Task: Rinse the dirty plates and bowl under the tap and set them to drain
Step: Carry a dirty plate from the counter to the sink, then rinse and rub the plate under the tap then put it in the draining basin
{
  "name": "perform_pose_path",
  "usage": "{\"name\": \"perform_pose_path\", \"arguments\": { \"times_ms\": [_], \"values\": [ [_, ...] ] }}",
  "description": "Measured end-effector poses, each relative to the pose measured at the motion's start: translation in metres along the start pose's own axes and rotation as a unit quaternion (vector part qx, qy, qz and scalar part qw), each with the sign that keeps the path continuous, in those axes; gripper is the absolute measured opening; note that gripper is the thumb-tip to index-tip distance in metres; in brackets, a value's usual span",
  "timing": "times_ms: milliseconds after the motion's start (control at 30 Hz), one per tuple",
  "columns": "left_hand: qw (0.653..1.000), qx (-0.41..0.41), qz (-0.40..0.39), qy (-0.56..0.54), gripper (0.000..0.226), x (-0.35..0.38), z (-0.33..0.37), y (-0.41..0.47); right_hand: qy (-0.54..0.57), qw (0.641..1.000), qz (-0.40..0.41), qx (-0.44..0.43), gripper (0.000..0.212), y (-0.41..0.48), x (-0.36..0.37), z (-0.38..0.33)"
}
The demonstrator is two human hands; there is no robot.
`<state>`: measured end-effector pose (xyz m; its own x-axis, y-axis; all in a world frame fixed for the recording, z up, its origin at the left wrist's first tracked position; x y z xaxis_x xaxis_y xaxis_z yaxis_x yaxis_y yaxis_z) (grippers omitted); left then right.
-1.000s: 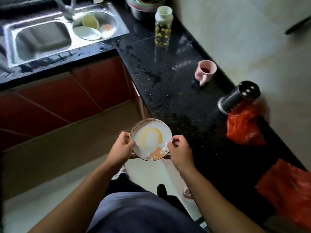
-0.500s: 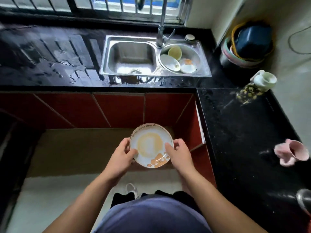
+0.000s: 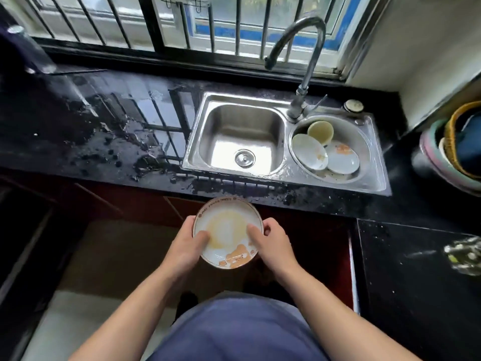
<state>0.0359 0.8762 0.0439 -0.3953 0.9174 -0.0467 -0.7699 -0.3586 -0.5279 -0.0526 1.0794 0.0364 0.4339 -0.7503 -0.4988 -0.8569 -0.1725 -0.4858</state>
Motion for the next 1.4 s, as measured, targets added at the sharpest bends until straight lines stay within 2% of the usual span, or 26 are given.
{"name": "perform_pose_path", "arguments": {
  "times_ms": [200,267,367,433,533,600,667,800,867,967,1067,1167,1400],
  "values": [
    [0.999,-0.003,0.040,-0.028,0.021,0.011,0.053,0.090,-0.044,0.998,-0.033,-0.028,0.037,0.102,-0.028,-0.060],
    [0.998,-0.005,0.053,-0.042,0.020,0.015,0.066,0.122,-0.025,0.999,-0.040,-0.010,0.039,0.133,-0.036,-0.070],
    [0.999,-0.004,0.030,-0.044,0.026,0.024,0.088,0.172,0.037,0.997,-0.052,0.035,0.045,0.183,-0.052,-0.085],
    [0.999,-0.008,0.012,-0.030,0.024,0.028,0.095,0.208,0.090,0.993,-0.012,0.076,0.044,0.219,-0.074,-0.093],
    [0.999,-0.009,-0.032,-0.001,0.038,0.042,0.117,0.256,0.177,0.970,0.097,0.133,0.036,0.274,-0.130,-0.101],
    [0.999,-0.005,-0.038,0.033,0.030,0.051,0.128,0.281,0.197,0.957,0.139,0.159,0.028,0.312,-0.167,-0.105],
    [0.998,0.005,-0.037,0.053,0.053,0.059,0.145,0.302,0.200,0.950,0.162,0.177,0.025,0.356,-0.199,-0.110],
    [0.998,0.004,-0.049,0.047,0.068,0.081,0.161,0.337,0.191,0.938,0.167,0.234,0.035,0.435,-0.233,-0.111],
    [0.998,-0.005,-0.037,0.053,0.059,0.089,0.160,0.351,0.180,0.940,0.139,0.253,0.046,0.466,-0.234,-0.106],
    [0.999,-0.003,-0.036,0.026,0.021,0.099,0.155,0.369,0.159,0.946,0.126,0.254,0.049,0.497,-0.233,-0.096],
    [0.999,-0.006,-0.031,0.016,0.023,0.107,0.154,0.379,0.069,0.952,0.174,0.243,0.042,0.510,-0.238,-0.089],
    [0.999,-0.021,-0.028,0.004,0.026,0.113,0.156,0.385,0.067,0.957,0.185,0.214,0.013,0.509,-0.238,-0.082],
    [0.999,-0.034,-0.028,-0.024,0.014,0.118,0.151,0.399,0.088,0.953,0.197,0.210,0.026,0.508,-0.233,-0.064]
  ]
}}
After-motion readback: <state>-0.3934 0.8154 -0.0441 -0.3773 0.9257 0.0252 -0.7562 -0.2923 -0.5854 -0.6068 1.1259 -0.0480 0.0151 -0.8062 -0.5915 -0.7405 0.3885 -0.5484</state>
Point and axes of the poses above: each hand's wrist, its own y-axis towards the middle knuckle, its own x-axis out of the palm, z = x × y, the point moved 5 cm from there along y, towards the middle knuckle, and after that the axes turned 8 degrees about -y, right-handed, at the moved point
